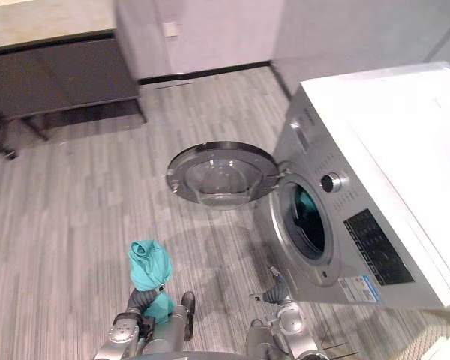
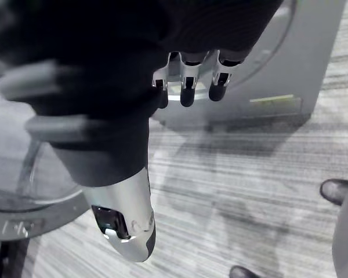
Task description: Pick up the laundry basket with both hands and put the clothes into the washing machine.
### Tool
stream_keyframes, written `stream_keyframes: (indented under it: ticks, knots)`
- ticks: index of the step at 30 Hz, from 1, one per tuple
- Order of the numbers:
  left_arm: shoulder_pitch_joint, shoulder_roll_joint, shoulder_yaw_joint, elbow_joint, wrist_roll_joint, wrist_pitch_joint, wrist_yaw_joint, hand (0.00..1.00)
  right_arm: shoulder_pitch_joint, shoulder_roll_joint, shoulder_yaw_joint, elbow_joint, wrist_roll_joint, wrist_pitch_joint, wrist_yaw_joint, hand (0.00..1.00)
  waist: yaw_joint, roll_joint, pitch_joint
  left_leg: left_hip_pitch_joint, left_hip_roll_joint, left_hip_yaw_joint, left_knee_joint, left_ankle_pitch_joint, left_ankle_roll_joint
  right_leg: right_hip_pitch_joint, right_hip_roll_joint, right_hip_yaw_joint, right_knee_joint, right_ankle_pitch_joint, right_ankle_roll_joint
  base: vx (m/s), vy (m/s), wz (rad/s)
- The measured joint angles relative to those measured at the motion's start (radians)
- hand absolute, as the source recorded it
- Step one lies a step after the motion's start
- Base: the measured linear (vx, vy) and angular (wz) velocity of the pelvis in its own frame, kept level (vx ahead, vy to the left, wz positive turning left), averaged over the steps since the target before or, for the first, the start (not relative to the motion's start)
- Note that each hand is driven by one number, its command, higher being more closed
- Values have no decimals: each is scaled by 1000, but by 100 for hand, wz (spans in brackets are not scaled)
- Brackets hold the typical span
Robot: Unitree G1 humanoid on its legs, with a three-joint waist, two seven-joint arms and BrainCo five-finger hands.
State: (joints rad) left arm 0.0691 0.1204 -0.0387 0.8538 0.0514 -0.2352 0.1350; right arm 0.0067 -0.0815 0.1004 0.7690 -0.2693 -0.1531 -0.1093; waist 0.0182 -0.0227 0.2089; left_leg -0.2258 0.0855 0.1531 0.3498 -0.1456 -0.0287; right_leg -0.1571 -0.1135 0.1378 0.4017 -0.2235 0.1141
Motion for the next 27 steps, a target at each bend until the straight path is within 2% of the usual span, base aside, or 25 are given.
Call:
stream_keyframes:
  ticks: [1,2,3,4,5,6,7,8,9,10,11,12,14,15,16,17,18,19,20,21,22,23,24,27]
  knots:
    - [-7,6,3,-3,0,2,1,100,-12,1,4,1,0,0,0,0,-3,12,7,27,11,68,-11,-8,11,-26,-33,-114,18,9,-12,102,174,-178]
    - [-9,10,3,-7,0,8,1,100,-29,0,8,1,0,0,0,0,-2,16,10,62,21,134,-35,-9,14,-36,-64,-272,10,16,-20,105,145,-180]
    - [-9,16,5,-27,-1,9,3,100,-42,0,17,3,0,1,0,0,0,18,10,81,32,185,-52,-9,14,-38,-78,-381,1,28,-44,112,106,-183]
    - [-9,28,5,-51,-1,9,3,100,-54,9,19,3,-6,0,0,0,0,18,10,102,46,242,-74,-11,14,-33,-90,-541,-18,44,-71,99,47,-169]
    - [-11,40,7,-62,-1,10,1,100,-62,15,19,2,-16,-3,-1,0,1,16,8,107,55,283,-79,-11,13,-31,-95,-663,-49,57,-82,116,1,-197]
    - [-30,43,11,-63,-1,13,1,100,-75,11,18,9,-22,2,-1,0,-2,19,10,124,63,339,-91,-11,13,-30,-97,-737,-71,73,-106,98,-39,-136]
    - [-31,44,11,-63,-1,13,1,100,-75,10,18,10,-23,3,-1,0,-3,20,10,126,65,344,-91,-11,13,-31,-97,-740,-71,73,-106,105,-89,-113]
    - [-40,47,11,-63,0,14,-1,100,-60,5,13,22,-26,5,-4,0,-23,26,13,156,69,354,-86,-11,13,-17,-86,-713,-73,68,-112,155,-181,-65]
    - [-44,32,9,-64,9,12,-2,100,-36,-10,9,29,-27,6,-3,0,-33,32,14,168,103,357,-10,-25,-10,19,-61,-686,-93,66,-112,133,-170,-64]
    - [-45,29,9,-64,11,12,-2,100,-31,-12,9,29,-27,6,-3,0,-33,32,14,164,113,357,16,-28,-14,26,-56,-683,-98,65,-114,138,-189,-62]
    - [-49,18,9,-68,17,12,-2,100,-3,-21,13,30,-26,6,-5,0,-32,33,15,127,161,347,161,-34,-22,46,-33,-657,-118,60,-116,82,-125,-67]
    - [-49,5,9,-70,22,12,-3,100,4,-37,14,30,-25,6,-6,0,-33,47,20,88,213,320,293,-30,-22,58,-6,-632,-127,56,-122,97,-140,-84]
    - [-49,-14,7,-69,21,14,-3,100,12,-53,12,30,-16,6,-19,0,-33,64,28,34,247,263,439,4,-23,66,16,-581,-128,49,-131,71,-24,-79]
    - [-51,-21,7,-68,20,14,-2,100,12,-56,7,30,-13,7,-23,0,-32,63,28,13,241,235,449,-10,-30,64,14,-567,-130,50,-131,107,57,-79]
    - [-54,-30,6,-69,16,13,-2,100,13,-56,-27,34,-7,8,-25,0,-33,57,34,4,205,177,400,-67,-41,63,4,-526,-130,50,-131,111,88,-76]
    - [-52,-30,5,-69,-1,13,-1,100,13,-55,-38,40,0,8,-28,0,-32,53,37,-3,179,129,334,-93,-42,62,2,-494,-131,51,-130,96,75,-78]
    - [-52,-30,4,-68,-14,13,1,100,11,-51,-47,43,6,9,-30,0,-32,50,40,-6,163,99,292,-96,-41,61,-1,-478,-130,51,-129,72,159,-85]
    - [-52,-29,4,-69,-41,13,3,100,-1,-46,-53,50,15,8,-43,0,-30,45,45,-12,122,31,167,-93,-51,44,-7,-434,-124,55,-120,44,223,-94]
    - [-54,-32,2,-69,-60,13,5,100,-12,-48,-53,50,20,7,-47,0,-30,53,44,-11,100,-21,52,-63,-74,22,-5,-400,-118,57,-94,44,223,-100]
    - [-53,-37,1,-69,-69,12,7,100,-17,-60,-53,48,23,4,-49,0,-29,68,47,-13,99,-39,-8,-8,-89,4,6,-378,-106,53,-75,21,247,-97]
    - [-74,-35,0,-59,-92,16,18,100,-34,-50,-52,57,24,5,-60,0,-30,54,75,-26,84,-6,14,-12,-67,-41,-12,-330,-69,47,-48,32,229,-68]
    - [-104,-26,1,-62,-106,16,23,100,-32,-47,-54,57,24,5,-63,0,-35,40,89,-51,68,7,31,-20,-53,-78,-34,-318,-55,51,-38,34,268,-49]
    - [-127,-25,0,-67,-122,16,25,100,-38,-48,-55,51,25,6,-63,0,-37,37,112,-66,62,17,53,-28,-41,-96,-45,-311,-37,50,-36,-19,213,-25]
    - [-274,-5,-20,-93,-223,12,62,100,-124,-45,-71,28,64,11,-83,0,-35,32,217,-223,56,61,208,-46,-12,-271,-78,-245,99,46,-28,-111,175,-38]
